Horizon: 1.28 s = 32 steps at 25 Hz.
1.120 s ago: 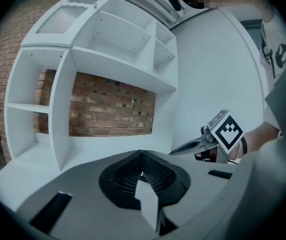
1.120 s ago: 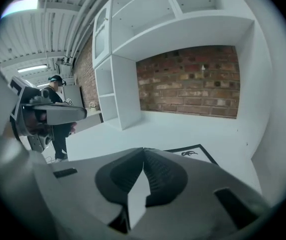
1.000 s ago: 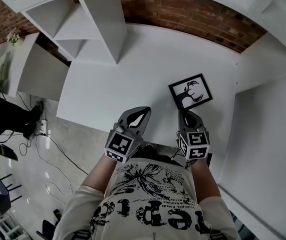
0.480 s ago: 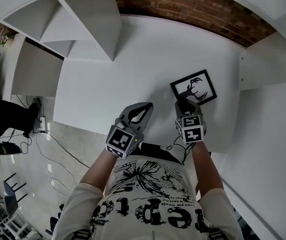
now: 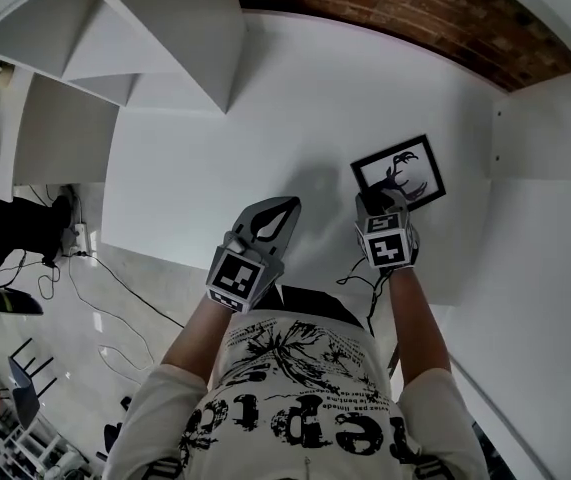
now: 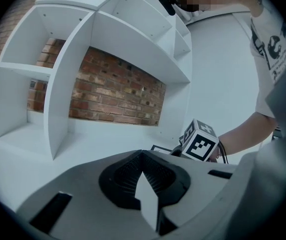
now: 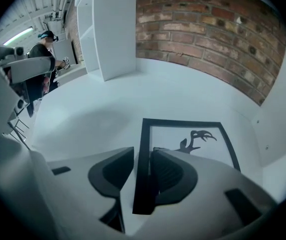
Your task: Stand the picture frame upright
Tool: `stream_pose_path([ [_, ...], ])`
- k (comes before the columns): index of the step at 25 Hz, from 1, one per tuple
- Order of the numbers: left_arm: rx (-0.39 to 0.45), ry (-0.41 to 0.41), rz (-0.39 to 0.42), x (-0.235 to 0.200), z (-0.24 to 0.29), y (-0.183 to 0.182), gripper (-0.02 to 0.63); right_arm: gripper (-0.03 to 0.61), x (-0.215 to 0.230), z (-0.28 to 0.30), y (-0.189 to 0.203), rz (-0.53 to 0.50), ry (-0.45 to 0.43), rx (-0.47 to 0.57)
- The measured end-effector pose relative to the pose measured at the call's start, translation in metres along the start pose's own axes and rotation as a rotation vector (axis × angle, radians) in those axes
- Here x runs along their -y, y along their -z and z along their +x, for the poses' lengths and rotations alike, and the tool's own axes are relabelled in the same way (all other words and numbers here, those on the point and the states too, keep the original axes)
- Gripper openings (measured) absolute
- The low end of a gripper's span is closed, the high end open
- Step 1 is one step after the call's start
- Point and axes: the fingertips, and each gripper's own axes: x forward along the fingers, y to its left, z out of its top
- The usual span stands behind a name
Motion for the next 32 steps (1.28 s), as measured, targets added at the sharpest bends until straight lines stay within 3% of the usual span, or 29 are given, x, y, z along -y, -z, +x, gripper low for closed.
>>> stream_pose_path([
  [7, -0.025, 0.009, -0.015, -0.005, 0.003, 0.008, 0.014, 0.077, 0.001, 0.002, -0.004, -0.049, 0.026, -0.025],
  [22, -0.046, 0.015, -0.036, 0.014, 0.003, 0.013, 0.014, 0.077, -0.007, -0.001, 0.004, -0.079, -0.035, -0.026],
  [32, -0.053, -0.034, -0.053, 0.027, -0.015, 0.026, 0.014, 0.072, -0.03, -0.013, 0.023, -0.137, -0.095, -0.026],
])
